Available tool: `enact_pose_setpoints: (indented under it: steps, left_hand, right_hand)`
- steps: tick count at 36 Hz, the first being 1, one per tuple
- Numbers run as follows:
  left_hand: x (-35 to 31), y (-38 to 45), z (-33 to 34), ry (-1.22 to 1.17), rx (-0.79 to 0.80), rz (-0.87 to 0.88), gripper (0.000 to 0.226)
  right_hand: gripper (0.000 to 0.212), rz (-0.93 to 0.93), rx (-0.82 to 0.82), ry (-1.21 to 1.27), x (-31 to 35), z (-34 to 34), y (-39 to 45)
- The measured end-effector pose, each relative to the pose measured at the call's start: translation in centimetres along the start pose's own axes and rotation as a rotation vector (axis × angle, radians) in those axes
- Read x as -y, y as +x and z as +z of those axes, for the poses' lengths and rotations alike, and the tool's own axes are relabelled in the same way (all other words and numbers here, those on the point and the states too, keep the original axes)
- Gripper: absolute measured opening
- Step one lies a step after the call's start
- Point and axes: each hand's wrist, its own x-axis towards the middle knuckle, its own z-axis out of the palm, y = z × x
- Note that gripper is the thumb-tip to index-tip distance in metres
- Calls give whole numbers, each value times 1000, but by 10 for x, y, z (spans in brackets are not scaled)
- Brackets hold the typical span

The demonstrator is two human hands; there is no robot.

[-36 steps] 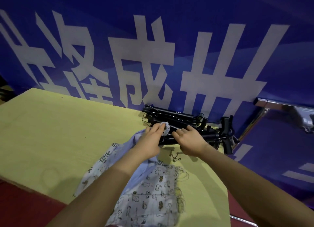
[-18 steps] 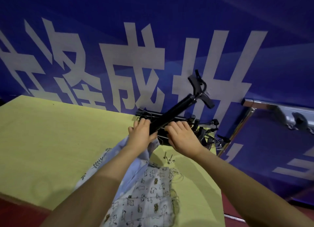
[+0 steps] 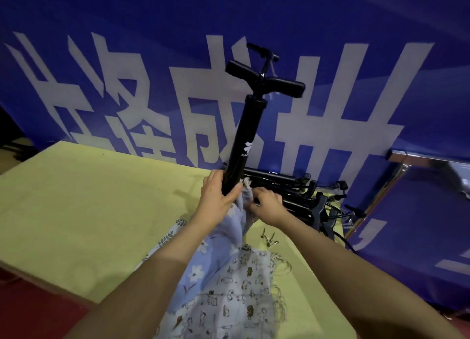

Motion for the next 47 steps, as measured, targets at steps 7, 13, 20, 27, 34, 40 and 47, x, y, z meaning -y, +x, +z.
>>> enact_pose_setpoints:
  steps: [7, 13, 20, 27, 34, 40, 47]
  left_hand:
    - [17, -4, 4, 118, -20, -135, 37]
    - [23, -10, 15, 197, -2, -194, 41]
    - [24, -7, 22, 310, 118, -189, 46]
    - [34, -6, 9, 445, 377, -247, 75]
    - [45, -6, 10, 199, 201, -339, 54]
    - [19, 2, -8, -81, -143, -196, 44]
    - [2, -3, -20, 68, -144, 116, 89]
  right_hand:
    - [12, -74, -214, 490, 11, -18, -10]
    - [28, -116, -145, 710, 38, -41, -8]
    - [16, -188, -99, 889, 56, -44, -9]
    - [41, -81, -267, 645, 37, -26, 0]
    - [45, -122, -266, 449, 31, -11, -3]
    - [49, -146, -232, 262, 26, -1, -3]
    - [53, -103, -195, 127, 28, 13, -7]
